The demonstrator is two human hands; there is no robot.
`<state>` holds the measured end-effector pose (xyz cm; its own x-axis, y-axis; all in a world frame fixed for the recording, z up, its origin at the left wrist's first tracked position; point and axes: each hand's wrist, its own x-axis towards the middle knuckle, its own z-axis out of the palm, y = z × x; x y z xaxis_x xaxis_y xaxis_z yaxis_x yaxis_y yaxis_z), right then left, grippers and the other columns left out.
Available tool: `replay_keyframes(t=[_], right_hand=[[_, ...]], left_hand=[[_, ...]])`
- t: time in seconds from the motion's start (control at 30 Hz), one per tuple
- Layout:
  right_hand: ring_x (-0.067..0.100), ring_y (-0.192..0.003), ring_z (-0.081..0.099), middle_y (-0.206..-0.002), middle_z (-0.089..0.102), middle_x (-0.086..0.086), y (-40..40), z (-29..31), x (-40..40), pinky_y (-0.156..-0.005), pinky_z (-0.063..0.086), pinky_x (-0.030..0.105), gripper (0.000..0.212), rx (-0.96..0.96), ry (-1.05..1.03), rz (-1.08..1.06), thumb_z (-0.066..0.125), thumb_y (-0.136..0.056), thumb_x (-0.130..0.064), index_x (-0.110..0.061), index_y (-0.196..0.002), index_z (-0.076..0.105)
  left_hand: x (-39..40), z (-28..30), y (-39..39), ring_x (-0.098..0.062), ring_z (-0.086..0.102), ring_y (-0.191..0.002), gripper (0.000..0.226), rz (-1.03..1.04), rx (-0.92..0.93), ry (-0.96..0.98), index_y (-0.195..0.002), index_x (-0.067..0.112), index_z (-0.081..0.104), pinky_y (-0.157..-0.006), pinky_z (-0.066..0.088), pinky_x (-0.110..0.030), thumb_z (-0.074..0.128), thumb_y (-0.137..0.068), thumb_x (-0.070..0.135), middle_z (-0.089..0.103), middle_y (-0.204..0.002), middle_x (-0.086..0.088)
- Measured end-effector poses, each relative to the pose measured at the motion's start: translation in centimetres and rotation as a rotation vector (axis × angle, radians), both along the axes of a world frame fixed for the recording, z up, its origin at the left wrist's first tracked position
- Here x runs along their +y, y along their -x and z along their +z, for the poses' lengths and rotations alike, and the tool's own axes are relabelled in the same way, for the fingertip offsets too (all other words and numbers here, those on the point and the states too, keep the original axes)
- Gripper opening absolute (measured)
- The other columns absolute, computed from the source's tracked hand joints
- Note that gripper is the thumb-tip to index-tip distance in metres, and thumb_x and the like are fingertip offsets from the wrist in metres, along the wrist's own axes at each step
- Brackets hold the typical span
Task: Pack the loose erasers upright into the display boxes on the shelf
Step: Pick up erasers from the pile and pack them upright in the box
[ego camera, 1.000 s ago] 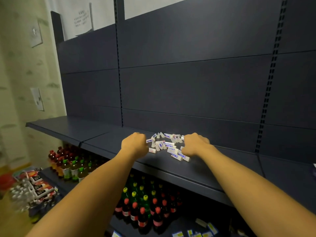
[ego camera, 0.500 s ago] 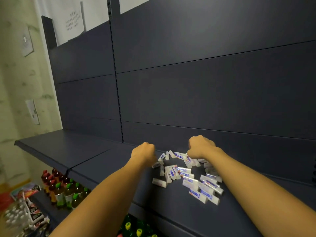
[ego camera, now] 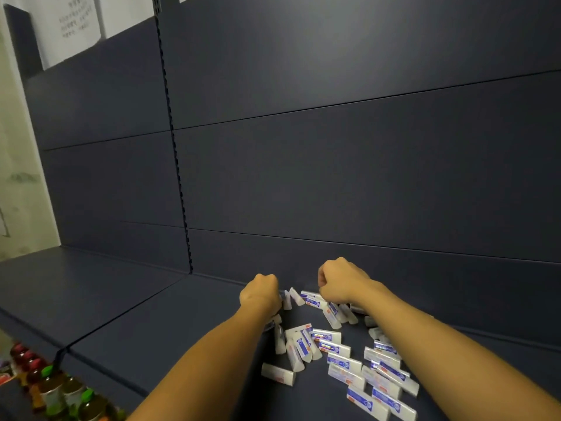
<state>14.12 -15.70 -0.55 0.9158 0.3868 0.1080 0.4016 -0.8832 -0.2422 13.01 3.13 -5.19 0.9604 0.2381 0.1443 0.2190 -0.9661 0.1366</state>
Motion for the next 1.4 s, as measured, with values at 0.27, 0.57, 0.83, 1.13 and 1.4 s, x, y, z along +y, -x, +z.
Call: replay_keyframes(t=[0.27, 0.57, 0.83, 1.13, 1.4], right_hand=[[0.027, -0.09, 0.068, -0.099, 0.071, 0.006, -1.3, -2.2, 4.7, -0.082, 0.06, 0.04, 0.014, 0.059, -0.134, -0.074, 0.063, -0.081, -0.012, -0.021, -0.078, 0.073], [0.028, -0.092, 0.062, -0.097, 0.061, 0.007, -2.3, -5.0, 11.6, -0.07, 0.049, 0.033, 0.04, 0.041, -0.061, -0.242, 0.077, -0.084, -0.044, -0.012, -0.08, 0.053], [0.027, -0.086, 0.061, -0.104, 0.066, 0.006, -1.3, -3.9, 12.4, -0.069, 0.048, 0.031, 0.025, -0.037, 0.062, -0.261, 0.076, -0.08, -0.032, -0.013, -0.093, 0.067], [0.015, -0.077, 0.067, -0.082, 0.071, -0.005, 3.3, -0.4, 4.5, -0.074, 0.06, 0.039, 0.018, -0.119, -0.059, -0.265, 0.08, -0.074, -0.038, -0.022, -0.082, 0.074], [0.012, -0.072, 0.065, -0.075, 0.069, -0.009, 11.9, 1.4, -4.9, -0.067, 0.056, 0.031, 0.019, -0.174, -0.017, -0.41, 0.078, -0.076, -0.038, -0.021, -0.084, 0.075]], left_hand=[[5.6, 0.7, 0.1, -0.025, 0.064, -0.077, 0.009, -0.025, 0.025, 0.209, -0.085, 0.009, 0.065, -0.066, 0.059, -0.038, 0.067, -0.083, 0.018, 0.06, -0.089, -0.006], [14.0, 1.3, 1.4, -0.013, 0.065, -0.089, 0.007, -0.142, 0.014, 0.442, -0.085, 0.023, 0.078, -0.065, 0.046, -0.017, 0.077, -0.083, 0.017, 0.072, -0.101, -0.001], [16.4, 1.7, 1.3, -0.009, 0.064, -0.088, 0.007, -0.25, 0.003, 0.433, -0.083, 0.023, 0.079, -0.062, 0.042, -0.012, 0.079, -0.081, 0.016, 0.072, -0.091, 0.005], [9.3, 4.5, 0.3, -0.008, 0.067, -0.079, 0.005, -0.498, 0.016, 0.383, -0.083, 0.022, 0.079, -0.06, 0.046, -0.015, 0.08, -0.078, 0.023, 0.074, -0.082, 0.005], [-2.4, 5.5, 2.0, -0.015, 0.07, -0.073, 0.013, -0.821, 0.018, 0.232, -0.076, 0.022, 0.072, -0.07, 0.061, -0.034, 0.082, -0.071, 0.028, 0.07, -0.078, 0.004]])
